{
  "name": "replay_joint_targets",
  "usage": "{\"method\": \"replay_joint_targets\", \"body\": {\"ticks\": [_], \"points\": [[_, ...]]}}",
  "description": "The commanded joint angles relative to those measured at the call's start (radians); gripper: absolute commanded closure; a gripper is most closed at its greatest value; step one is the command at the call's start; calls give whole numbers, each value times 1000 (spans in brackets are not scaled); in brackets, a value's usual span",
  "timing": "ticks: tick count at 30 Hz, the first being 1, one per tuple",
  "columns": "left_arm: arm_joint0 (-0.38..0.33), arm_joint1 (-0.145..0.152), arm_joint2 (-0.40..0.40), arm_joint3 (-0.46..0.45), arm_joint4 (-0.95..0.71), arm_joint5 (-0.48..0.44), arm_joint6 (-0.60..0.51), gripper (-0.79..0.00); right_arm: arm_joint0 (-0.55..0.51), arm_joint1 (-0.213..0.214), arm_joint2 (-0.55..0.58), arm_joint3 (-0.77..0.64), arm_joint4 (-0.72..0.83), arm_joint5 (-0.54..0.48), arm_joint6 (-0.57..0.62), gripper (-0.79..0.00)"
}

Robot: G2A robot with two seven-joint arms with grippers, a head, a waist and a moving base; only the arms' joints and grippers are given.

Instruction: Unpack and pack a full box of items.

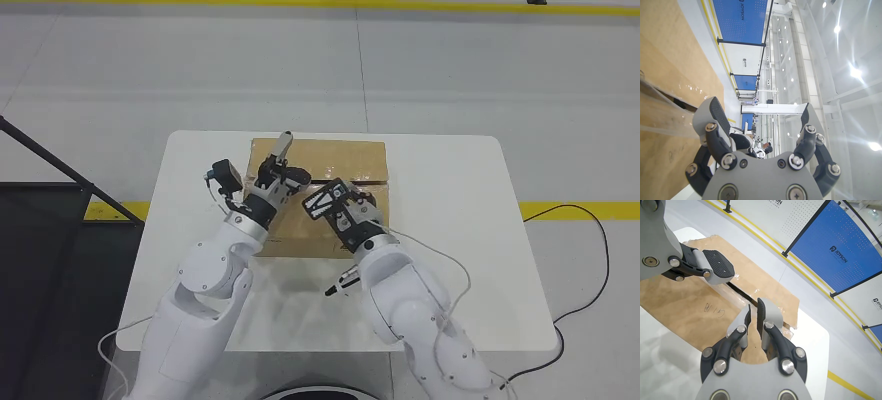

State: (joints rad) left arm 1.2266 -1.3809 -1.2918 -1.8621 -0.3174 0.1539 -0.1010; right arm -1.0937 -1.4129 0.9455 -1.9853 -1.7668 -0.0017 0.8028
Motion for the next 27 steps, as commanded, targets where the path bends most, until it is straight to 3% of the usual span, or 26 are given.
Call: {"method": "replay_joint_targets", "body": {"ticks": [1, 5, 8, 13, 20, 27], "points": [[13, 1, -12, -21, -3, -4, -1, -785, -4, -1, 20, -19, 33, 2, -10, -179], [41, 4, -39, -72, -12, -16, -5, -785, 14, -4, 62, -36, 105, -29, 0, -203], [72, 8, -67, -122, -13, -27, -8, -785, 69, -9, 104, -35, 253, -95, 59, -222], [140, 16, -139, -188, 13, -52, -7, -785, 262, -21, 172, 30, 538, -175, 342, -329], [236, 27, -265, -204, 16, -97, -10, -785, 611, -52, 127, 341, 767, -122, 673, -351], [296, 33, -360, -185, -45, -128, -38, -785, 797, -80, -8, 619, 847, -76, 733, -336]]}}
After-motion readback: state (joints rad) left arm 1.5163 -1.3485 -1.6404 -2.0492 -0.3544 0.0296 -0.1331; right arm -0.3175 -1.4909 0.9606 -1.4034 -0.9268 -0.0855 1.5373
